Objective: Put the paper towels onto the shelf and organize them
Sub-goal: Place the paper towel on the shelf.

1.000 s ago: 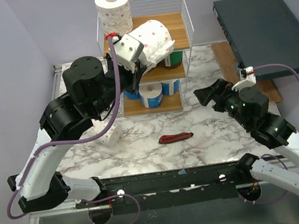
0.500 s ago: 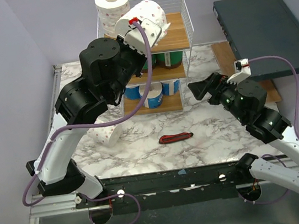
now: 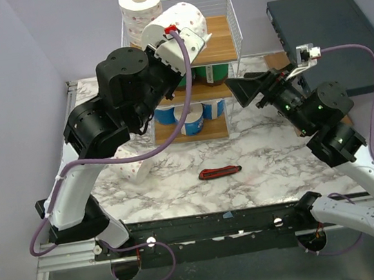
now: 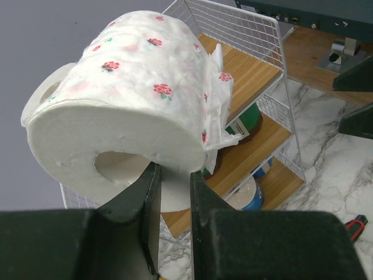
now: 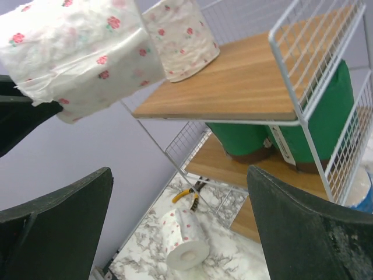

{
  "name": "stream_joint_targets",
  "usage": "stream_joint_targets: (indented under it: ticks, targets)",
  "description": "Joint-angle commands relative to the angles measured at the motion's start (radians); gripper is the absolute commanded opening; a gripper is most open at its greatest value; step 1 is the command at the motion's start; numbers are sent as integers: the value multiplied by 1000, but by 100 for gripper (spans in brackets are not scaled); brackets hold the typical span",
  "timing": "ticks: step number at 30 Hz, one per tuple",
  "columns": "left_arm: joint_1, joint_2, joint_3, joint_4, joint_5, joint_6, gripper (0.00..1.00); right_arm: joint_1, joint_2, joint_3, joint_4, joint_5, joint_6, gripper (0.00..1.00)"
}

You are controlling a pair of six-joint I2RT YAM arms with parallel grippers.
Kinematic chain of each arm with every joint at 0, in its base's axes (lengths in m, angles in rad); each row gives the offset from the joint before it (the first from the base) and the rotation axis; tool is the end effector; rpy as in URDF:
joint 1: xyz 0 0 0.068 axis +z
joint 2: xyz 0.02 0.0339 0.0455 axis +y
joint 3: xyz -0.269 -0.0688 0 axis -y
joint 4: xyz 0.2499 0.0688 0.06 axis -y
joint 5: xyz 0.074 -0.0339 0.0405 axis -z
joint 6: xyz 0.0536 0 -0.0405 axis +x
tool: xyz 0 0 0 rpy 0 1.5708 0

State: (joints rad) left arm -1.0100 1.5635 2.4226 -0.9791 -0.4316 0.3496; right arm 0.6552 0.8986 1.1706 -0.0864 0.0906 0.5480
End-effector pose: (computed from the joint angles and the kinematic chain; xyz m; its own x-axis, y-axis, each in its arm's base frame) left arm 0.1560 -0.2062 0.5962 0.1280 0.3812 -0.9156 0.5369 0.7496 0.3871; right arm 0.1633 0.1194 0.4724 -0.1545 0.5356 -0.8302 -0.5340 0.6617 0.5263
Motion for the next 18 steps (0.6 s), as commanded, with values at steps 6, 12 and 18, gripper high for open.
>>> stream_joint_targets:
  ticks: [6, 12, 18]
  targets:
    - [-3, 29, 55, 29, -3, 33, 4, 7, 69, 8, 266, -133, -204, 97]
    - [-2, 35, 53, 34, -19, 33, 7, 15, 76, -67, 421, -123, -319, 96]
    - [-2, 23, 20, -6, -6, -20, 7, 27, 60, -136, 556, -114, -534, 96]
